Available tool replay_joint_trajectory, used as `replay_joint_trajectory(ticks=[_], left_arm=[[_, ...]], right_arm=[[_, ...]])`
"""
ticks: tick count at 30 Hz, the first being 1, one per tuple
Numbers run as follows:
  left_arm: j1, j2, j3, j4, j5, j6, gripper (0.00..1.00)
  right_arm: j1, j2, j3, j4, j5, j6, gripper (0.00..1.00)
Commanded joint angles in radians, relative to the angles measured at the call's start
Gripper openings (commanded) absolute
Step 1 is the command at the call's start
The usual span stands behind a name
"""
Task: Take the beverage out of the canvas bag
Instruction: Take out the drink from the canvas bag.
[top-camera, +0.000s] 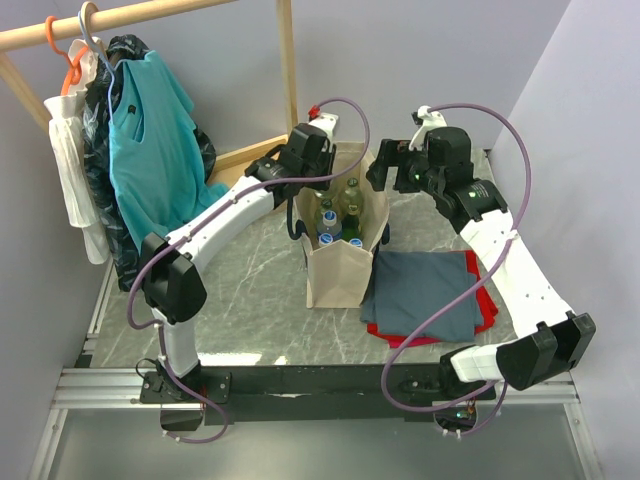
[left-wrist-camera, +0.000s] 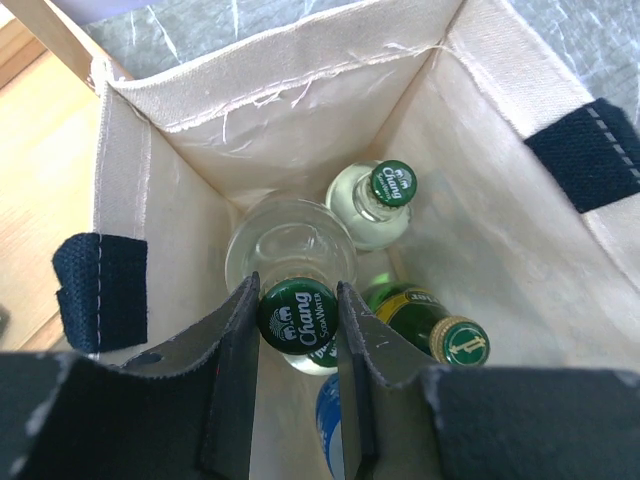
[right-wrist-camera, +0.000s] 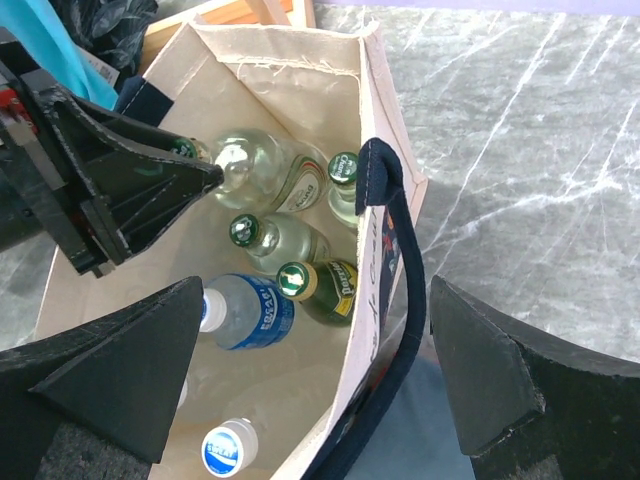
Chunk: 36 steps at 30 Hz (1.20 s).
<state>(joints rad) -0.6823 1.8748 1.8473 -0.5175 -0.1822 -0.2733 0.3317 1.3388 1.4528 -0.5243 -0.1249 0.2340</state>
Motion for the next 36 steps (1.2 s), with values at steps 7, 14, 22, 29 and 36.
replay_joint_trajectory(ticks=[7,14,22,29,36], left_arm=[[-0.071,-0.032,0.21,0.013,0.046,0.0,0.01],[-0.088,-0.026,0.274,-0.018,0.033,0.005,0.01],[-0.088,-0.046,0.285,-0.023,0.012,0.014,0.01],[-0.088,-0.051,0.3,-0.041,-0.008,0.025,0.01],[-0.088,-0.066,0.306,-0.033,-0.011,0.042,0.01]], right_arm=[[0.009,-0.015,0.001,0.052,-0.004,-0.042,1.0],[0.007,0.031,0.037,0.03,-0.022,-0.039,1.0],[0.007,0.023,0.04,0.038,-0.041,-0.033,1.0],[0.007,0.023,0.054,0.027,-0.038,-0.038,1.0],[0.007,0.01,0.041,0.024,-0.056,-0.024,1.0]])
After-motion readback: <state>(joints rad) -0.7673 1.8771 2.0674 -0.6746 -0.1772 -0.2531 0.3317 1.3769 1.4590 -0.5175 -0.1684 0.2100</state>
